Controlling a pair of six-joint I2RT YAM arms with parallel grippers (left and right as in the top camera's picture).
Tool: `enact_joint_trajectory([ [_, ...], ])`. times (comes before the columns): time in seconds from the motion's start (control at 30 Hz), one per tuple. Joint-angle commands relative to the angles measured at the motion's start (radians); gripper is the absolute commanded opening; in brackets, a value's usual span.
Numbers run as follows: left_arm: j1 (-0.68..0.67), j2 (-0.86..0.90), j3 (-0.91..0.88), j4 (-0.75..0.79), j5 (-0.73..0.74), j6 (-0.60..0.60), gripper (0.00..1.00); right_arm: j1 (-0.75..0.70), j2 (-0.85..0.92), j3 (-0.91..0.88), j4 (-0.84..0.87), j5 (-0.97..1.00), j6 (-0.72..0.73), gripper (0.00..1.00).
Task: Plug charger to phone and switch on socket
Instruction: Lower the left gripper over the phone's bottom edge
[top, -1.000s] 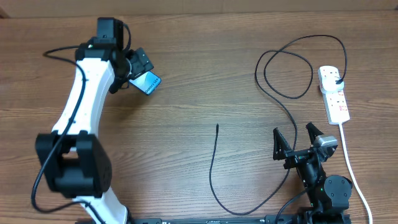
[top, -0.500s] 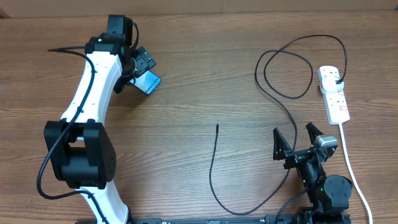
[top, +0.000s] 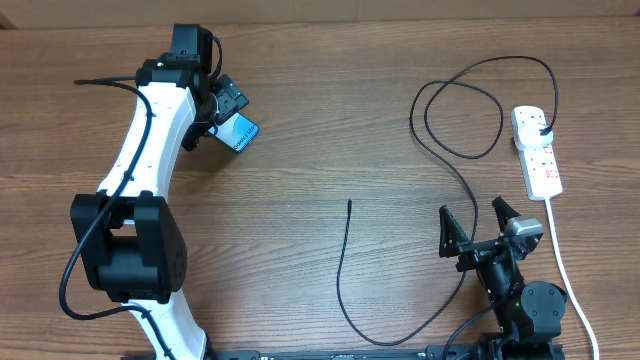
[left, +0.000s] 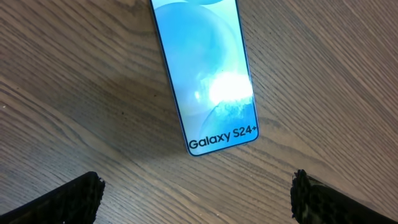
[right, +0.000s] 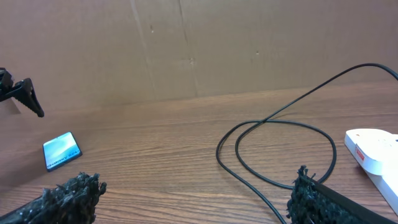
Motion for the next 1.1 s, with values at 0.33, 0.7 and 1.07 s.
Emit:
enact_joint_trajectory([
  [0.33, -0.042, 0.108, 0.028, 0.000, -0.006, -0.042, 1.00, 0.003, -0.007, -0.005, 0.003, 0.011, -0.003, 1.00],
  [0.7, -0.064, 0.192, 0.028, 0.037, -0.011, -0.048, 1.00, 0.003, -0.007, -0.005, 0.003, 0.011, -0.003, 1.00],
  [1.07, -0.032, 0.203, 0.028, 0.090, 0.025, -0.108, 1.00, 0.003, -0.007, -0.005, 0.003, 0.011, -0.003, 1.00],
])
